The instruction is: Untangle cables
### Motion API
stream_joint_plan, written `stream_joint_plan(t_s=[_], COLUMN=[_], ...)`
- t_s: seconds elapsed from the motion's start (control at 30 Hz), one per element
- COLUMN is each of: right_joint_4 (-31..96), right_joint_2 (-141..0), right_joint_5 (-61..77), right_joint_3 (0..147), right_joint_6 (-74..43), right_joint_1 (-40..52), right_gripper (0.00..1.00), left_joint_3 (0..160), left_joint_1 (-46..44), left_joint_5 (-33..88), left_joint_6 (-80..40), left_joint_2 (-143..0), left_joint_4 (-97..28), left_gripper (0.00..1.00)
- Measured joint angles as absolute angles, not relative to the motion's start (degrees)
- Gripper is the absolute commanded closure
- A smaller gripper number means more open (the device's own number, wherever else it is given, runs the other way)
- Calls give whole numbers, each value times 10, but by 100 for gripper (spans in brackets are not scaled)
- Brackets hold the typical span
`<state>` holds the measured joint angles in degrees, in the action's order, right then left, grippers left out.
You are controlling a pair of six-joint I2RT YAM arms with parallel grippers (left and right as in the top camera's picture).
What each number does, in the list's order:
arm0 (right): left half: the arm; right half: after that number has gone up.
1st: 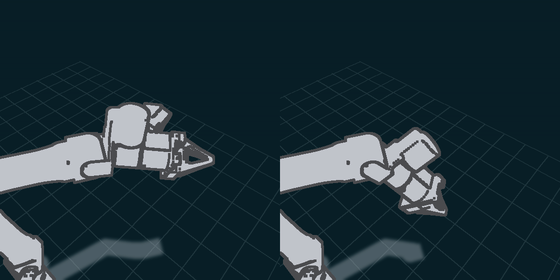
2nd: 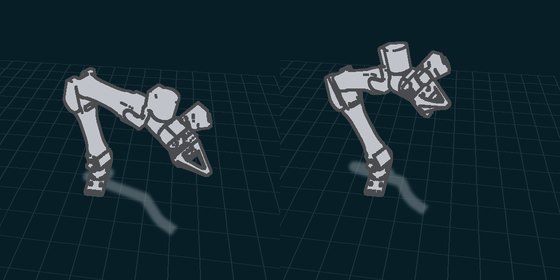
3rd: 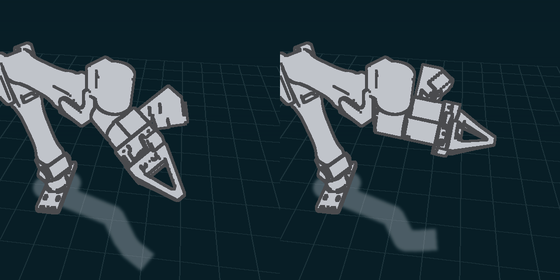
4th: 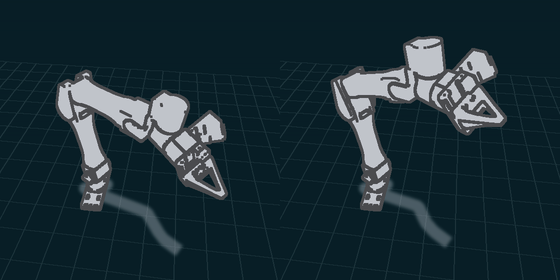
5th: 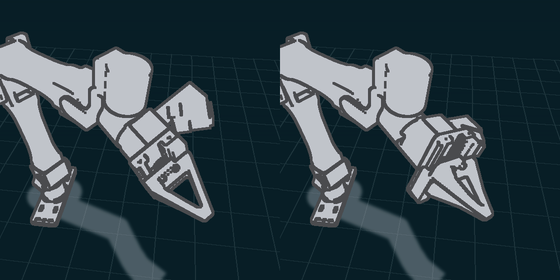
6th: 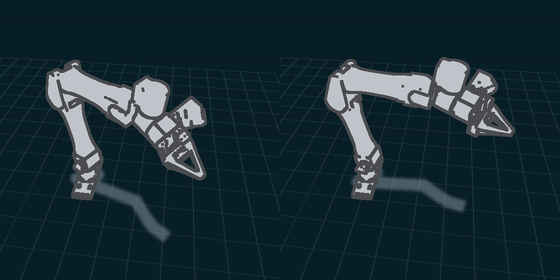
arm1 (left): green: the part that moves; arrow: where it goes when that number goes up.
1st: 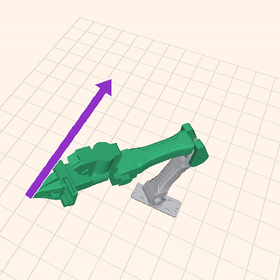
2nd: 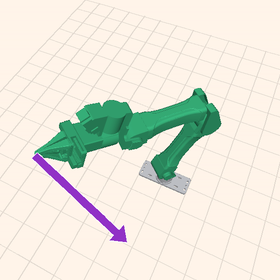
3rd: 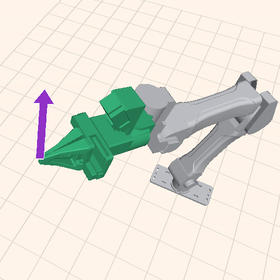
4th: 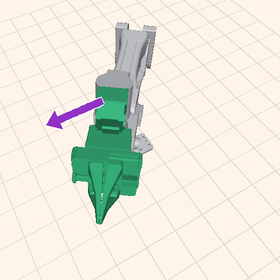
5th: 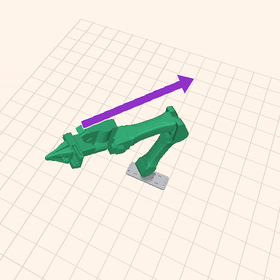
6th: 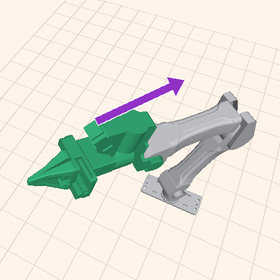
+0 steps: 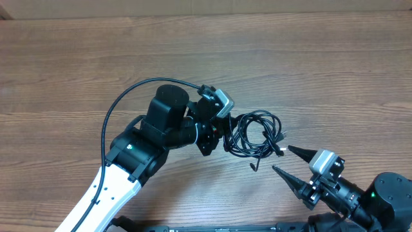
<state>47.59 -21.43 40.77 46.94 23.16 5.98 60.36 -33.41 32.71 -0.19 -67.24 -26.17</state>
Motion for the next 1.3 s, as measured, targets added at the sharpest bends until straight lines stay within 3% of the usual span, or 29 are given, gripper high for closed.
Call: stream_joint_plan(t_s=[0.17,0.4,0.73,1.3], right_joint_4=[476,465,460,418], right_joint_2=[-214,-214,-214,-214], right_joint_5=[404,404,370,199], right_joint_3=[469,469,469,469], right_joint_6=[229,229,225,176], right_joint_1=[60,60,60,60], right_gripper=[62,96,96,94], left_joint_3=[604,604,604,604], left_joint_1=[-334,-349,-349,-373], left_joint_5=[344,352,356,427], left_joint_6=[-13,-33,-48,-61], left_joint_2=[-672,-672,-672,-672], left_joint_4=[-261,-257,-257,-249], left_gripper=[96,96,96,96])
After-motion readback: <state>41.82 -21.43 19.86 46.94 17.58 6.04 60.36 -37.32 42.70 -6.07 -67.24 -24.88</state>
